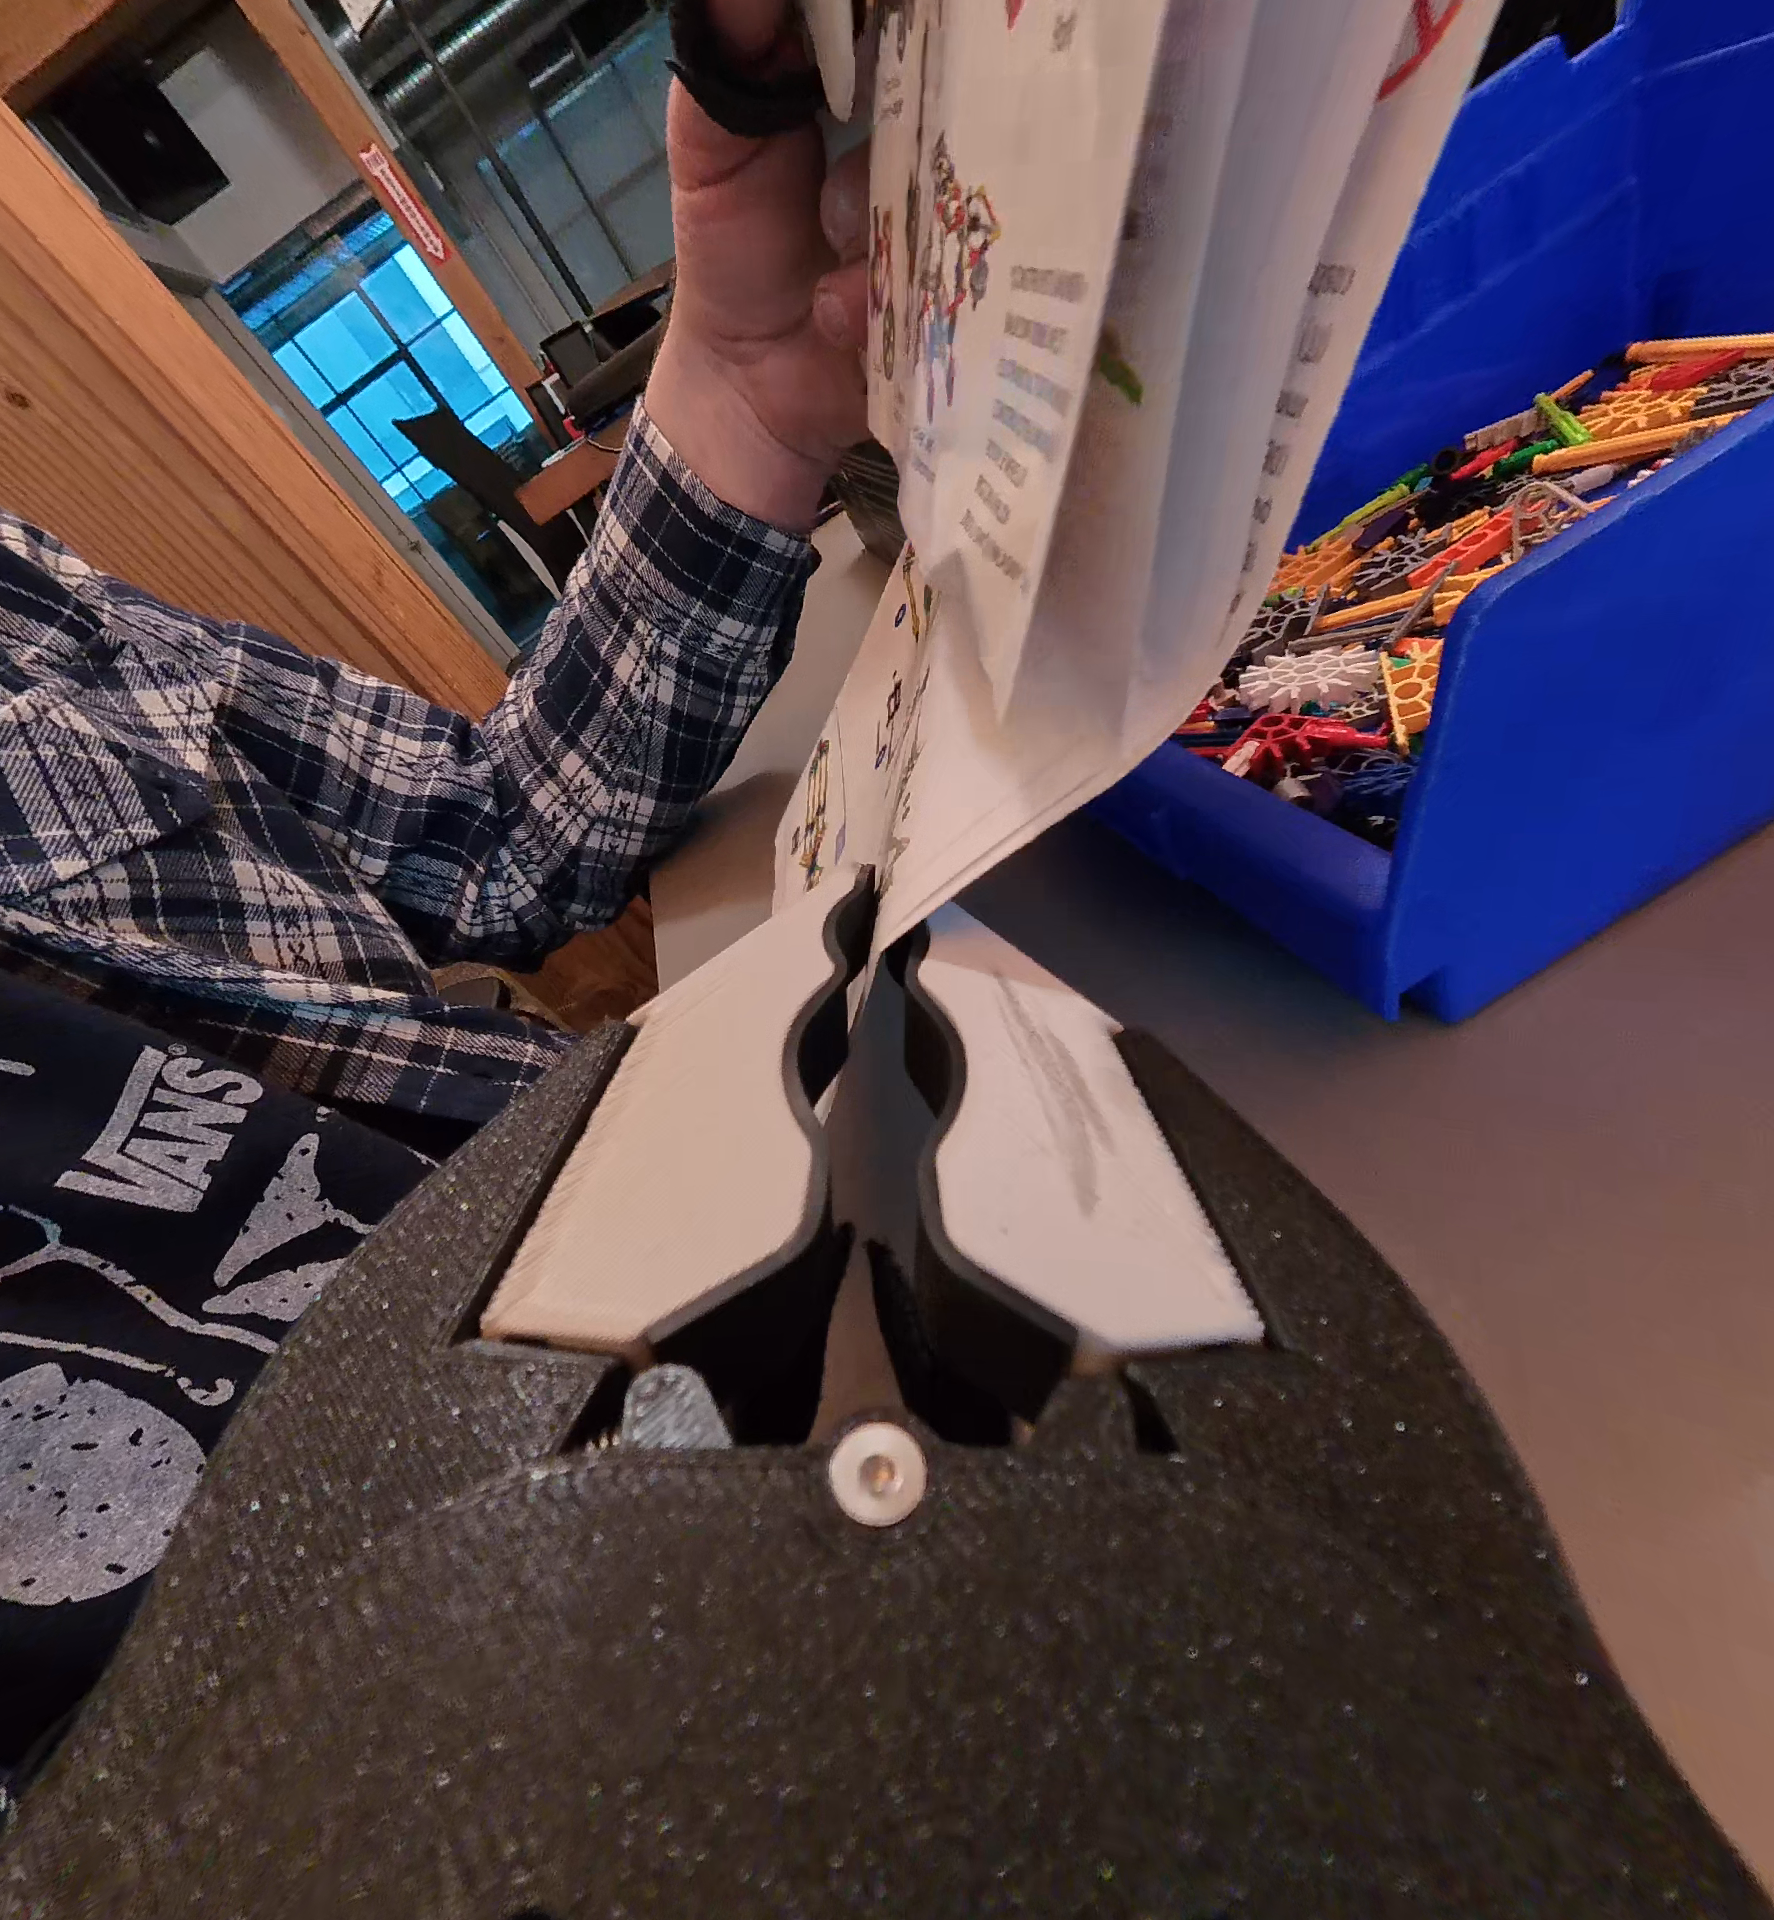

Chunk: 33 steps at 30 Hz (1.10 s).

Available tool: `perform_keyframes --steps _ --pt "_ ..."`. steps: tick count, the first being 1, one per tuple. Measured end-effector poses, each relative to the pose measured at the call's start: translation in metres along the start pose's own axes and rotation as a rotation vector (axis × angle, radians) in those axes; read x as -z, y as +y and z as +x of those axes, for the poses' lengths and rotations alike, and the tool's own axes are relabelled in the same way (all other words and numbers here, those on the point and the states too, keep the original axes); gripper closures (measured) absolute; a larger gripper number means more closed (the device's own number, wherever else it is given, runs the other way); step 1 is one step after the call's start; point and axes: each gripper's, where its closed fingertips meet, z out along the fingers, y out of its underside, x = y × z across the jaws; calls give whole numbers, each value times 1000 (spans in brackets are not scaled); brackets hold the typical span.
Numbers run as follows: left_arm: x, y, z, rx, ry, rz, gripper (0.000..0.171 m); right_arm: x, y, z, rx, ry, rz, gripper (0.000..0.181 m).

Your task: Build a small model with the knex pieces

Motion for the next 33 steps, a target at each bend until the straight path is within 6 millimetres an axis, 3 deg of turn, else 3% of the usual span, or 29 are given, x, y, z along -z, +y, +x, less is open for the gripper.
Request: perform_keyframes --steps 9,33 --pt "-2 0 19 -63 68 -9 161 0 0 0 1 0 1 181" --pt "-3 0 21 -71 74 -15 161 0 -1 0 1 1 2 181"
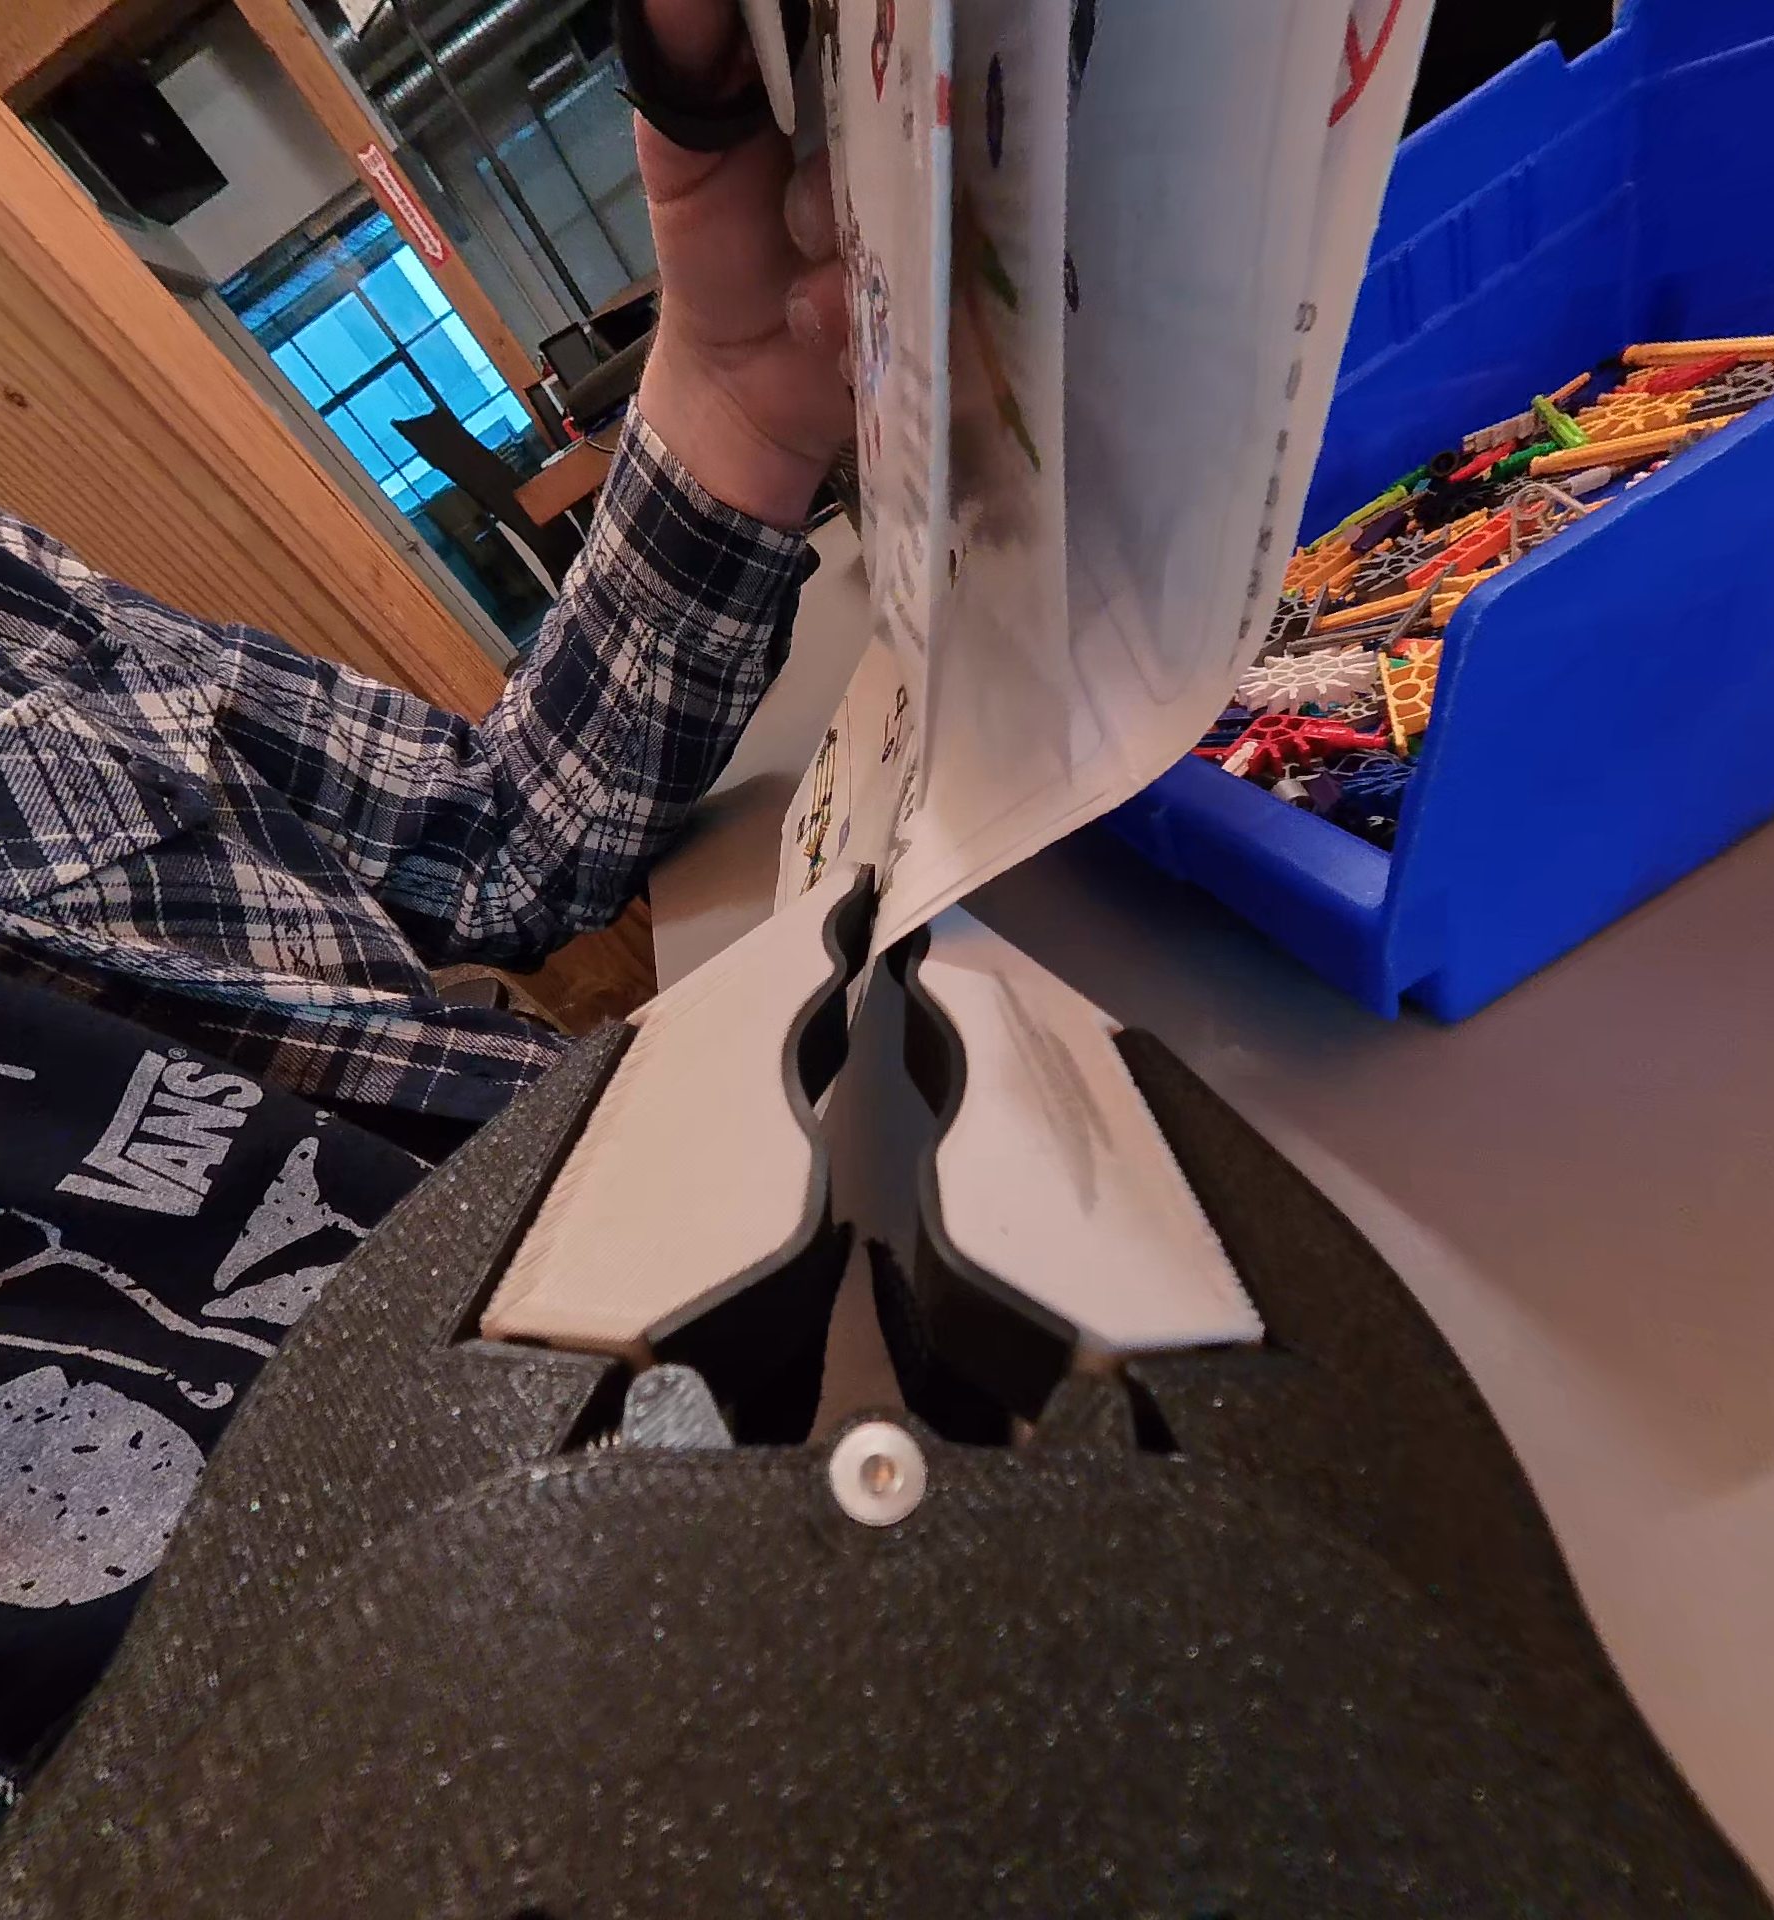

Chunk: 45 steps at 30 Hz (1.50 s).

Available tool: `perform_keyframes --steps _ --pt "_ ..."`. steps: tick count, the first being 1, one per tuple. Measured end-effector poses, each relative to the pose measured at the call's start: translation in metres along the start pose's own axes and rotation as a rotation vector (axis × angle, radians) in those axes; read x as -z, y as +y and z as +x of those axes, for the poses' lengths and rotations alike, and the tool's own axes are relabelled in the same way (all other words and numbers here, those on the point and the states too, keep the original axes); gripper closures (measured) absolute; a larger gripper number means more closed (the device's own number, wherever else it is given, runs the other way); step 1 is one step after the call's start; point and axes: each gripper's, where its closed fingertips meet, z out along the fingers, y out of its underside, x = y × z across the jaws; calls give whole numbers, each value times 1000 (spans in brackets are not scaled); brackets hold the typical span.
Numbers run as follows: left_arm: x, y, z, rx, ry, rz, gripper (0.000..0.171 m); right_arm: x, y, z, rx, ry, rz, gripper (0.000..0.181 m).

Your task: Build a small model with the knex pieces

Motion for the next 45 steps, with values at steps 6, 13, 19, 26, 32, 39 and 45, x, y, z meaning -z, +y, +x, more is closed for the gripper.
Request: perform_keyframes --steps 6,13,19,26,32,39,45 --pt "0 0 -1 3 -4 0 161 0 0 0 -2 -1 1 181" --pt "0 0 -1 3 -4 -1 160 1 0 0 -1 -1 2 181" --pt "0 0 -1 3 -5 -1 160 1 0 0 -1 0 1 181" --pt "1 0 -1 5 -5 1 160 2 -1 0 0 4 8 178" --pt "1 0 -1 4 0 2 163 20 -24 -6 60 8 168 156" --pt "2 -3 -1 -1 4 22 170 46 -58 -19 153 52 228 133" --pt "10 -11 1 5 23 64 171 60 -62 -7 202 189 189 110"
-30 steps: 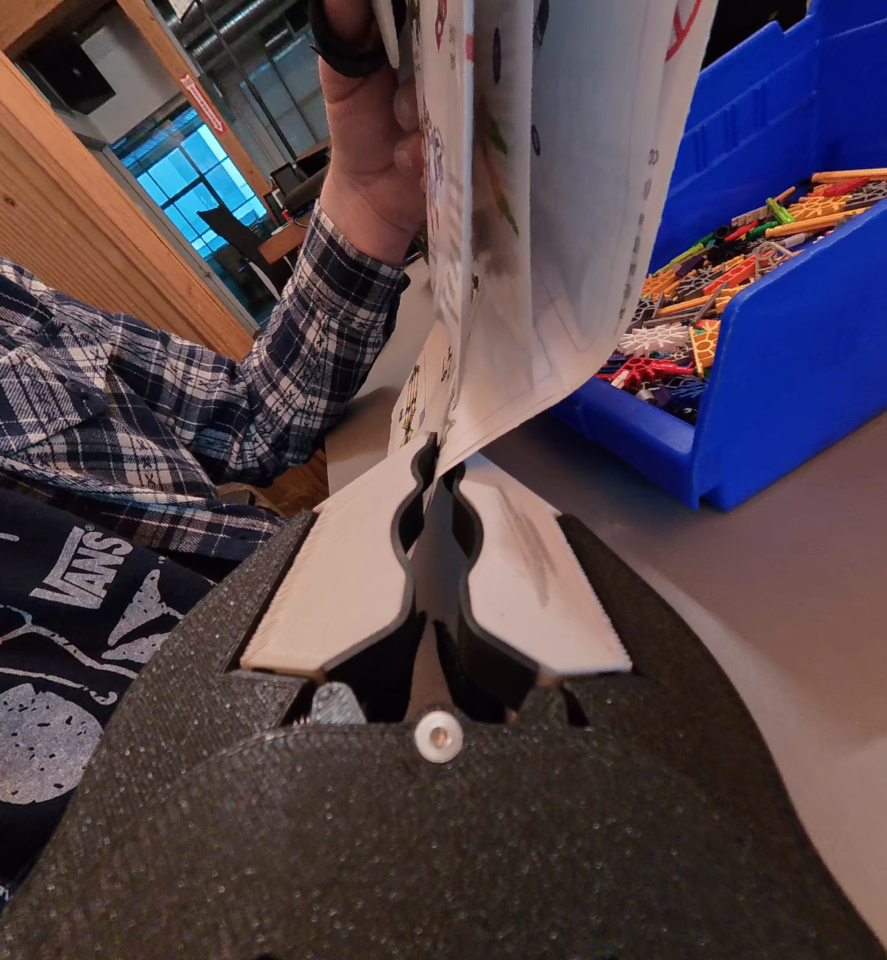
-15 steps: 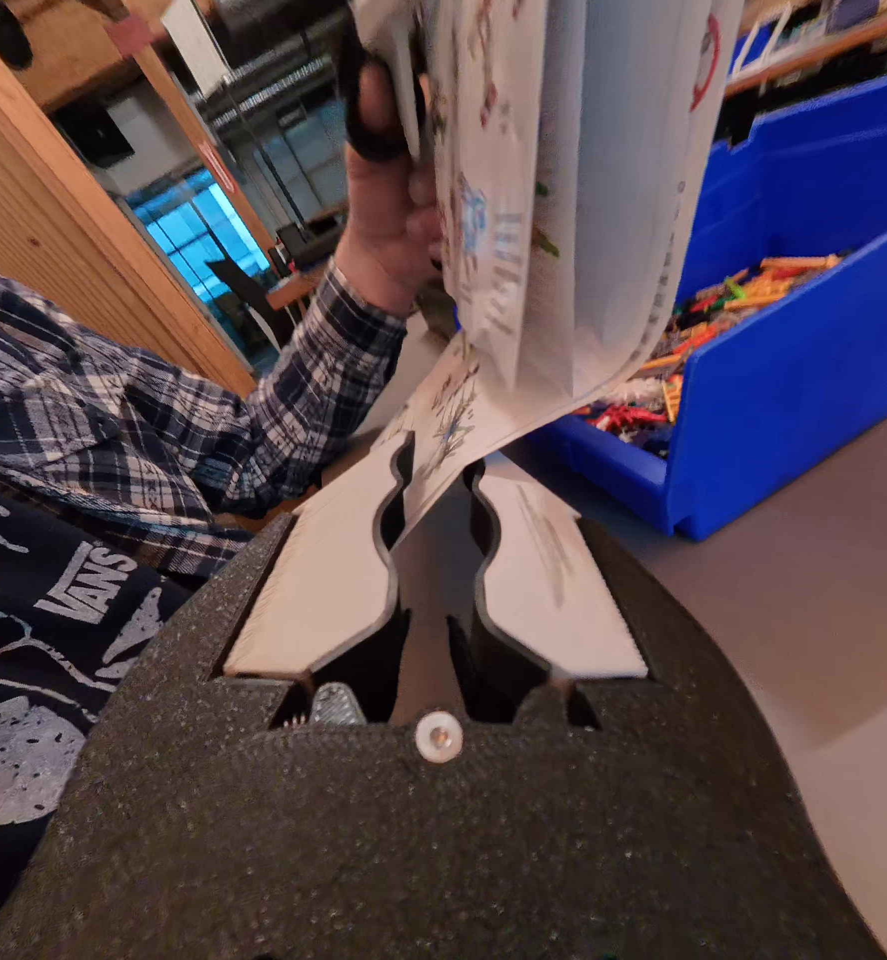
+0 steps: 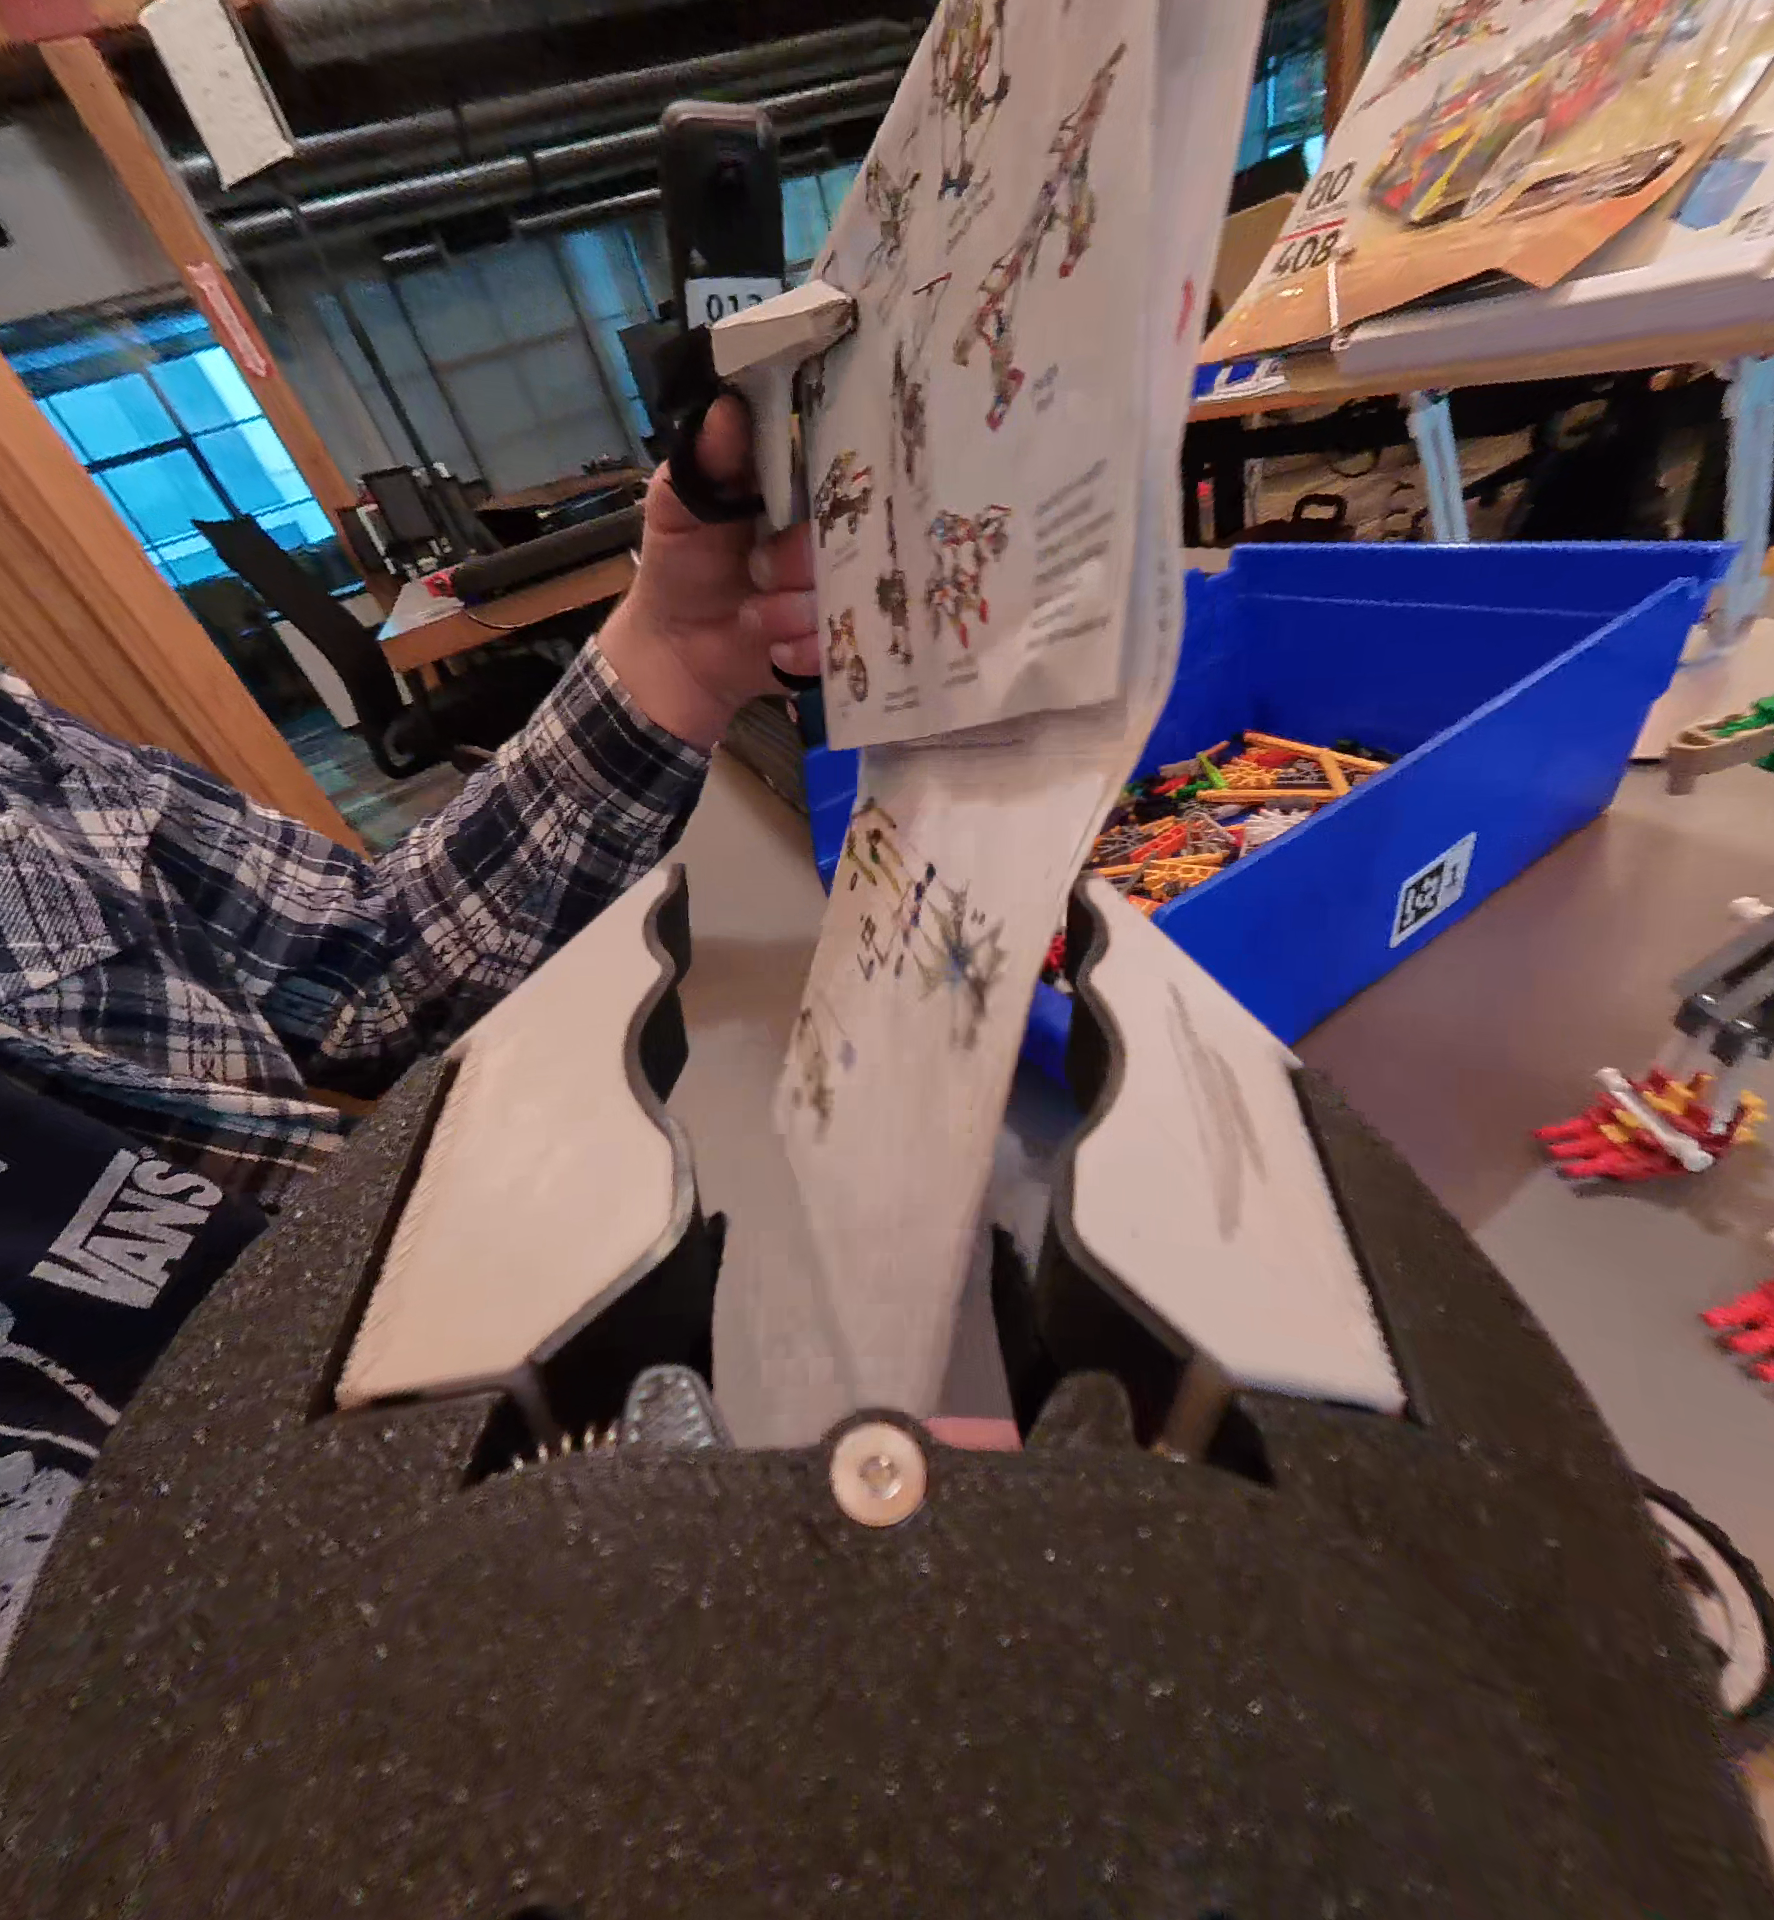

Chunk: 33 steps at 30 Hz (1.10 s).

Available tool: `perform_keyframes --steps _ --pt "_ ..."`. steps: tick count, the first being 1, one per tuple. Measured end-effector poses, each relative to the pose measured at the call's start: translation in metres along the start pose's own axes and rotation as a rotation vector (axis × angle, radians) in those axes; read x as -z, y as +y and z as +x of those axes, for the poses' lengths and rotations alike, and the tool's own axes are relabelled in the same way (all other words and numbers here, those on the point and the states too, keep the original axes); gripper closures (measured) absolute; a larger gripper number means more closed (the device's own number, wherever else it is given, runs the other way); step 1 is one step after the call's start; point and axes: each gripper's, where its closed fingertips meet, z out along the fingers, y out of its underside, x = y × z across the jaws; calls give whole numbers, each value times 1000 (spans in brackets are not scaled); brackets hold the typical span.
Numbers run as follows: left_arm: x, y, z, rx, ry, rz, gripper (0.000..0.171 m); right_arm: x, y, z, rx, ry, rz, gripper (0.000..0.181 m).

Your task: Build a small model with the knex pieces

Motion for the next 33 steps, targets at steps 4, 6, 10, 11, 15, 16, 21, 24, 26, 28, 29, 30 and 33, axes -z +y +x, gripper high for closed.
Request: perform_keyframes --steps 4,6,10,11,15,16,21,24,26,28,29,30,33 --pt "3 3 1 57 28 -23 171 7 -13 2 1 31 55 107" --pt "1 10 4 72 57 -50 171 8 -28 0 24 40 99 107" --pt "-7 17 20 68 135 -90 171 1 -56 -3 85 64 141 117" --pt "-9 22 23 67 148 -116 171 -2 -61 -3 96 68 149 121" --pt "-15 31 29 79 182 -155 171 -10 -78 -6 114 62 168 151" --pt "-15 31 29 81 185 -154 171 -11 -77 -4 117 68 155 165" --pt "-15 30 21 105 156 -139 166 -13 -75 -1 64 51 161 179" --pt "-16 24 16 117 142 -89 152 -11 -74 5 9 56 180 181" --pt "-15 20 9 156 126 -61 138 -8 -74 11 -33 67 205 181" --pt "-16 24 4 165 115 -66 138 -4 -76 17 -79 72 248 181" --pt "-17 27 0 166 98 -79 139 -2 -77 21 -107 74 274 181" --pt "-18 30 -2 171 91 -86 139 0 -78 25 -132 79 296 181" --pt "-19 28 -6 174 71 -76 151 3 -78 33 -192 77 330 181"
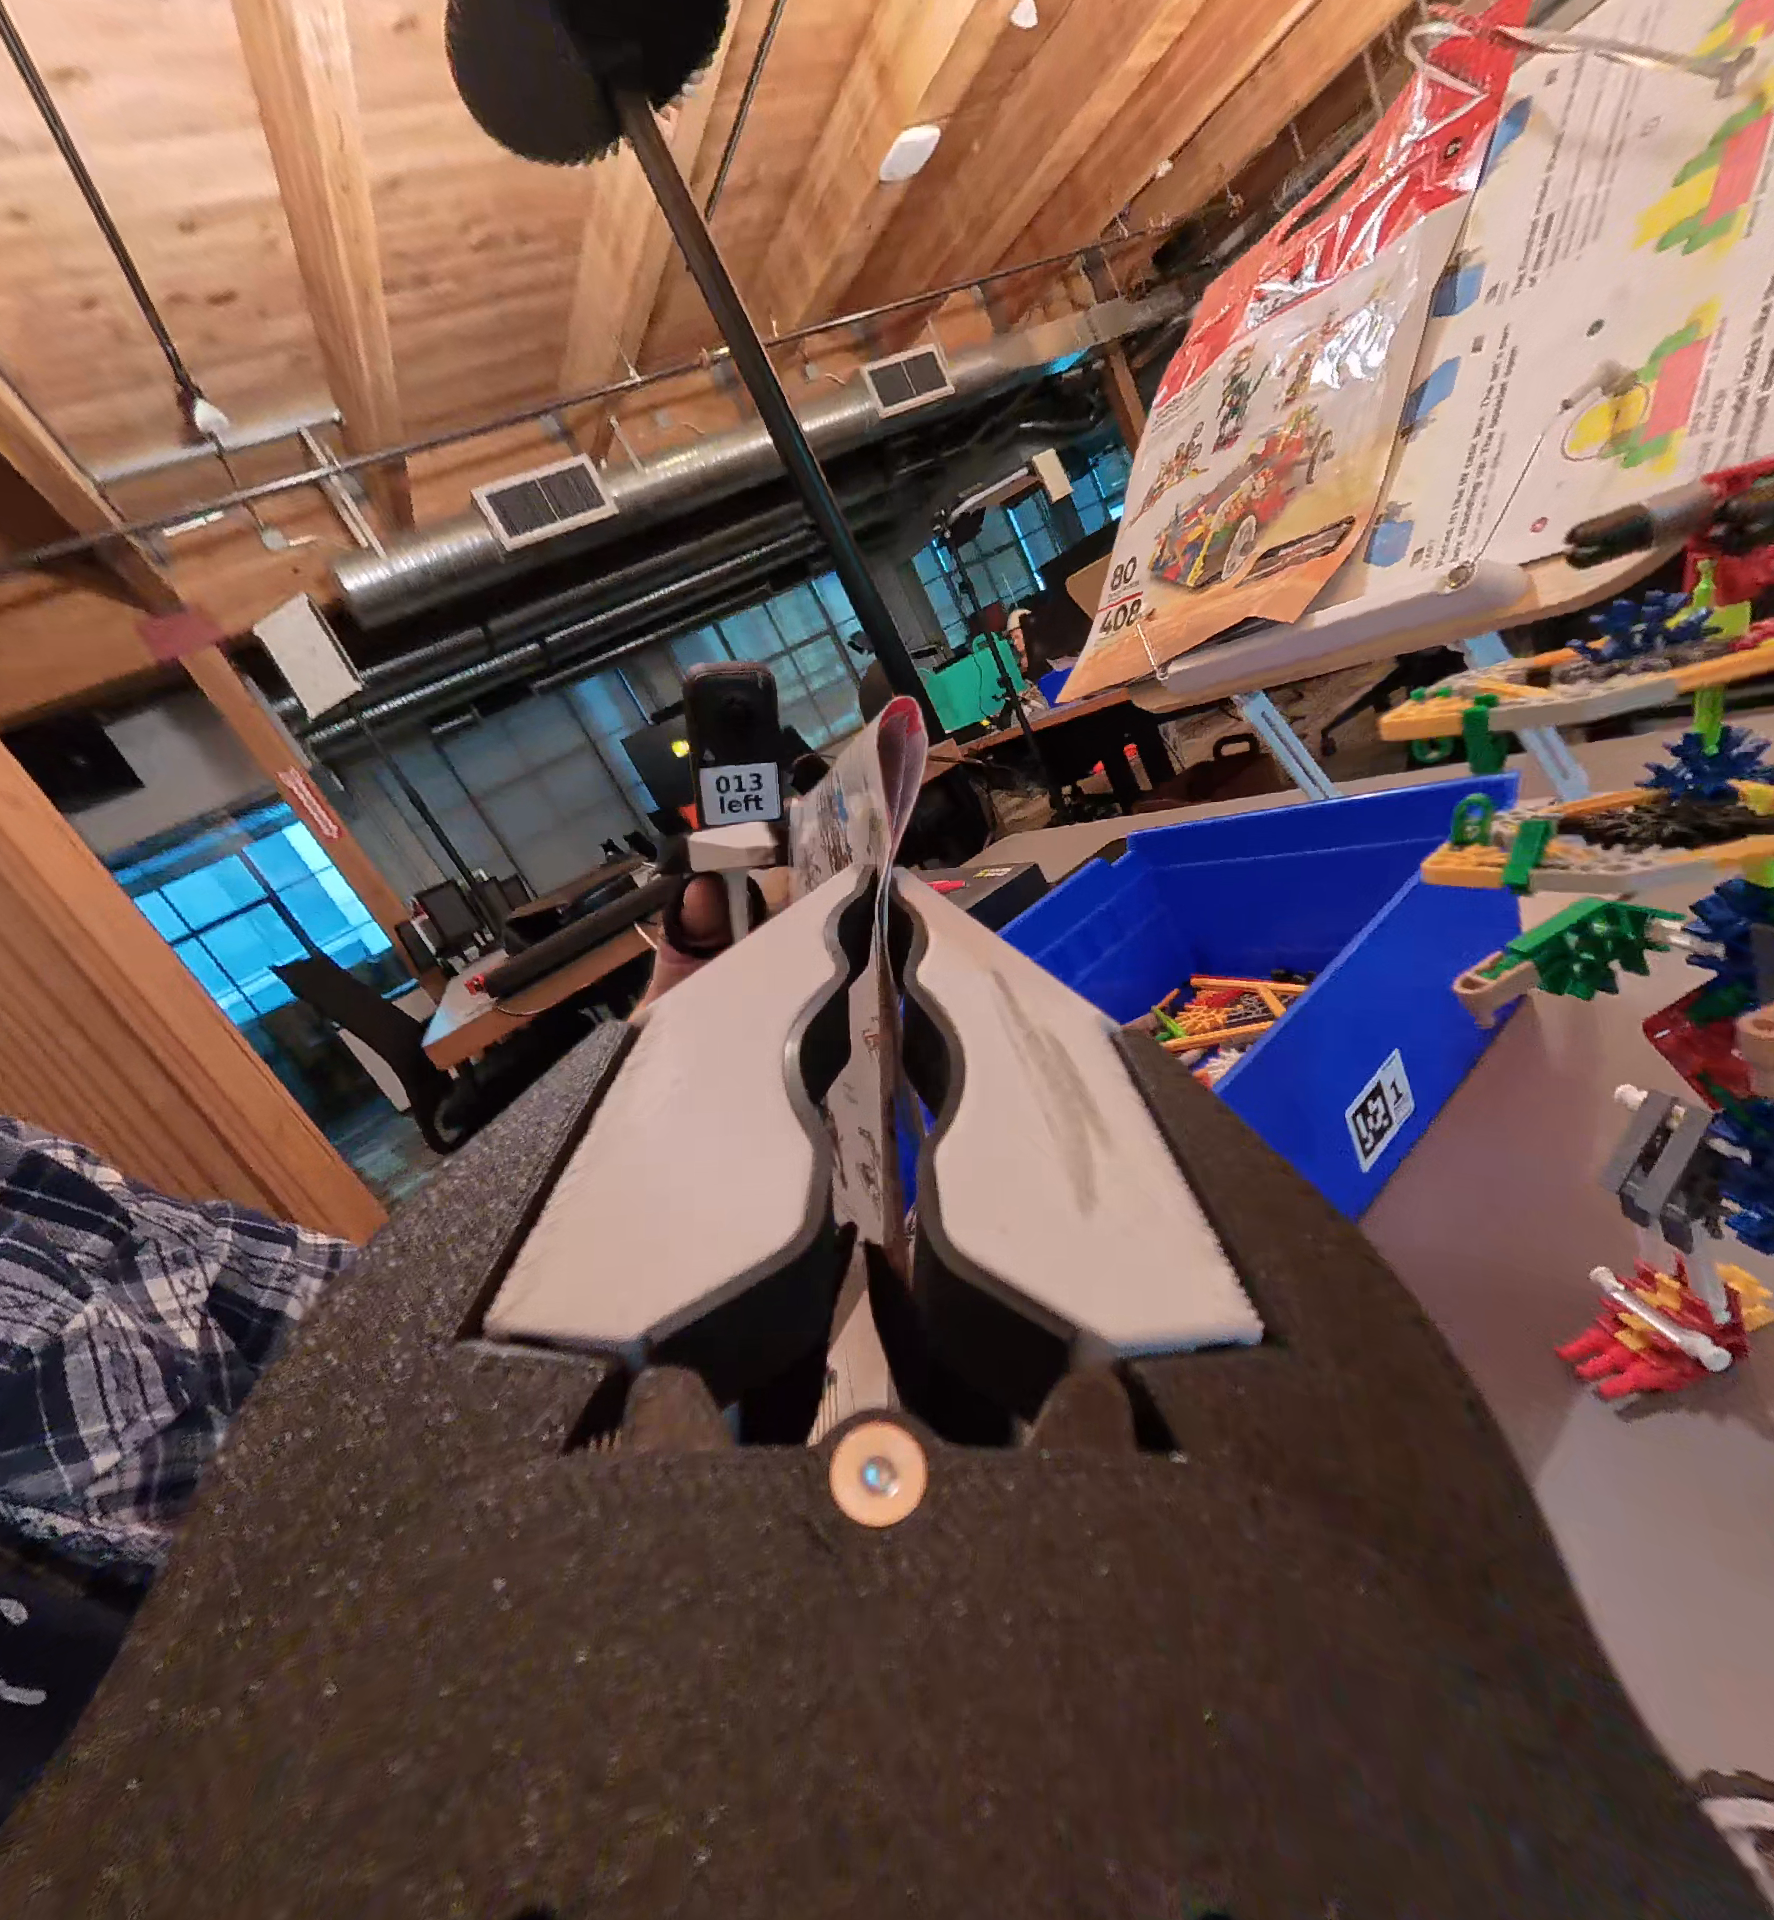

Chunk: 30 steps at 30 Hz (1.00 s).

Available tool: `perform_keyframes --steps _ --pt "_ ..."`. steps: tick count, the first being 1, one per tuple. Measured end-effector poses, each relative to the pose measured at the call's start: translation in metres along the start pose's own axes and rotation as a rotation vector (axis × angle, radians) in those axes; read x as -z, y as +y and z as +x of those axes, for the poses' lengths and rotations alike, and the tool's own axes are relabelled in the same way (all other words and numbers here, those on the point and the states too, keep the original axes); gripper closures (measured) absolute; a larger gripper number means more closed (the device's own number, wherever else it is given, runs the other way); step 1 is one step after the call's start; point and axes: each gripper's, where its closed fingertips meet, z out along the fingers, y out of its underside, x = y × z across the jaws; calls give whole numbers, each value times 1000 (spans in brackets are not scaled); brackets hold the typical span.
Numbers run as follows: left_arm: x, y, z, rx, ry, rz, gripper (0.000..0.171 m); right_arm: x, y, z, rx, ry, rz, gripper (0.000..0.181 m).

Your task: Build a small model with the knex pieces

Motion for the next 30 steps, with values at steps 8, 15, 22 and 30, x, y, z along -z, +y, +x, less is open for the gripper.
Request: perform_keyframes --steps 8,15,22,30 --pt "5 -8 -6 22 -44 33 171 -3 3 -3 -17 -16 -27 181" --pt "10 -10 -13 64 -65 47 171 -8 15 1 -40 -1 -80 181" --pt "12 -9 -14 58 -72 38 171 -9 18 4 -45 2 -77 181" --pt "12 -11 -10 18 -55 47 169 -8 18 -2 19 -23 -67 181"
